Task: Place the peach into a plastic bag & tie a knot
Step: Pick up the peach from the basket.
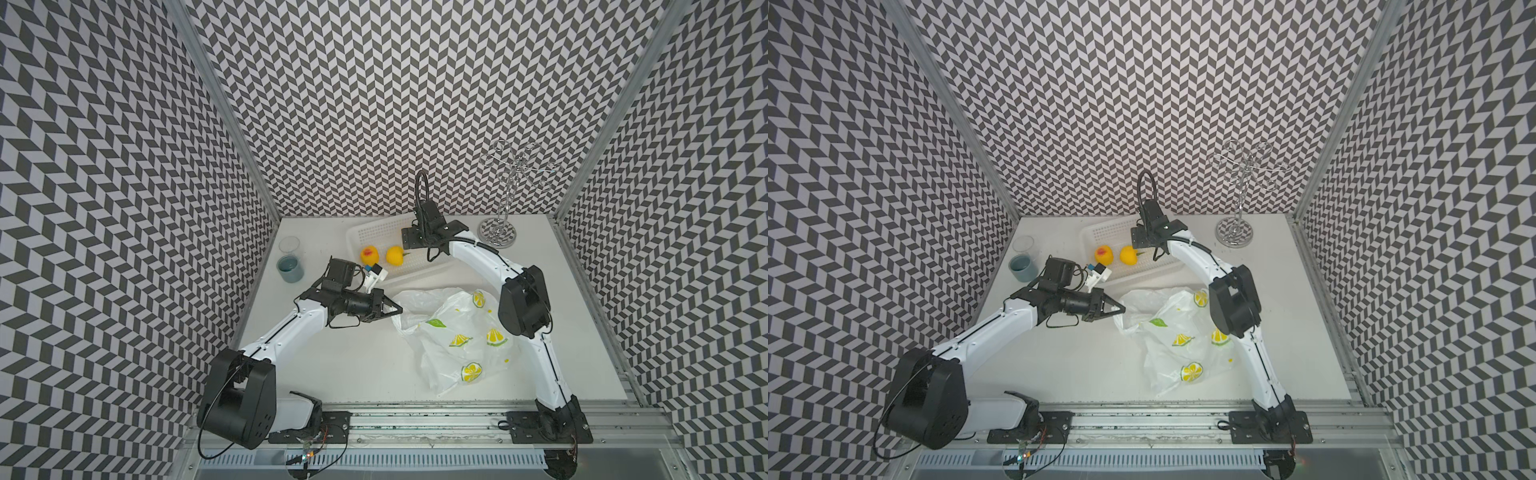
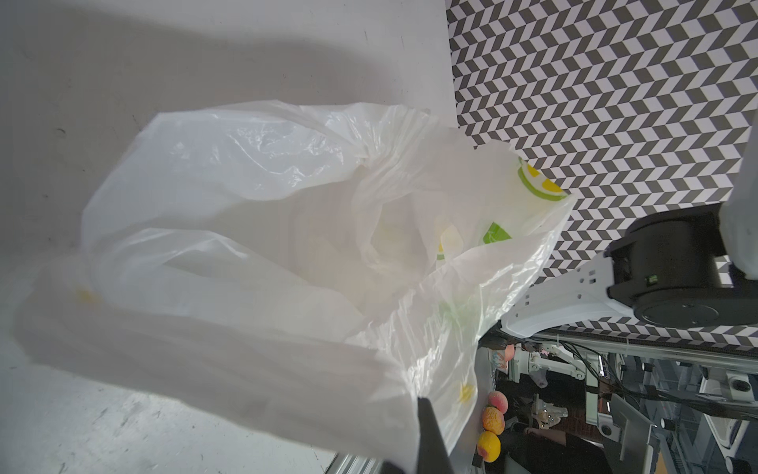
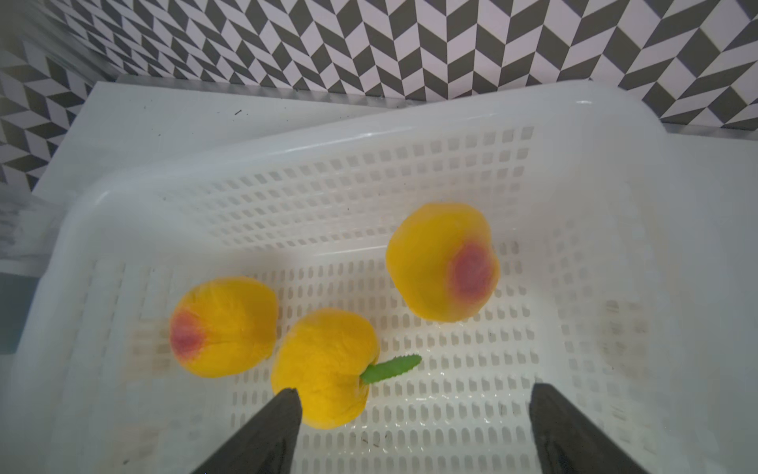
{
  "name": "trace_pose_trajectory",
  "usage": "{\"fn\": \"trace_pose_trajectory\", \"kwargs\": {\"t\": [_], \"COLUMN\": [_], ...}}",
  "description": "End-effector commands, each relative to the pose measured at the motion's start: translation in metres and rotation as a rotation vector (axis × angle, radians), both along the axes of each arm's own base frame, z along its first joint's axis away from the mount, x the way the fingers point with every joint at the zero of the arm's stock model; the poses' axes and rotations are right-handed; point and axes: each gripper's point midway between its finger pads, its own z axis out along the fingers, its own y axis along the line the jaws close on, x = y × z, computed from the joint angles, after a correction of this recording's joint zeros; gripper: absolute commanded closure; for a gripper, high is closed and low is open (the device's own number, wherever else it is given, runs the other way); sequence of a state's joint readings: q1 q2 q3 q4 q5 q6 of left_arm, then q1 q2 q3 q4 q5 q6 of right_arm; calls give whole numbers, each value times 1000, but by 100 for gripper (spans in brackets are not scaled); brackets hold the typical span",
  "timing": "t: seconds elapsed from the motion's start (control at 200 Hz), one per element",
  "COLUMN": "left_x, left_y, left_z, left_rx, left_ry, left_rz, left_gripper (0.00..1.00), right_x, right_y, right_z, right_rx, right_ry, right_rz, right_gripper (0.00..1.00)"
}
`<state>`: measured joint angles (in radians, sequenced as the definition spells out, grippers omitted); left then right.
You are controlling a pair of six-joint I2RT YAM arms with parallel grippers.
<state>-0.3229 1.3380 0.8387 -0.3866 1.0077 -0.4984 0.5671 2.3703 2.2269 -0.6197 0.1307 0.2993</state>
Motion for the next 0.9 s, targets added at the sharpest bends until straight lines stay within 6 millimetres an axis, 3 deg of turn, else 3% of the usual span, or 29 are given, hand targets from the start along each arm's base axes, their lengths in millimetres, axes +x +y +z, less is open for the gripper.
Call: {"fn": "trace_pose_trajectory", "kwargs": {"t": [0.0,0.451,0.611,0.766,0.826,0.896], "left_x": [12,15,16,16,17,20], "left_y": [-5,-6,-5,-4,-3,-3], "left_z": [24,26,31,33,36,42], "left_rx": [-28,-19,-18,-11,-7,2], "left_ry": [-79,-97,-114,-119,-126,-150], "left_rz": [-3,-4,-2,5,12,22], "left_gripper": [100,100,100,100,100,100], "right_x": [20,54,60,65,65,60], "right_y": [-5,3,7,11,13,16], "right_z": [-19,-71,-79,-68,-52,-18], "right_rx": [-38,16,58,91,110,142], "right_ry": [-10,-49,-56,-92,-111,-151], "right_rz": [-56,-53,-54,-42,-25,0], "right_gripper": [9,6,8,22,33,44]}}
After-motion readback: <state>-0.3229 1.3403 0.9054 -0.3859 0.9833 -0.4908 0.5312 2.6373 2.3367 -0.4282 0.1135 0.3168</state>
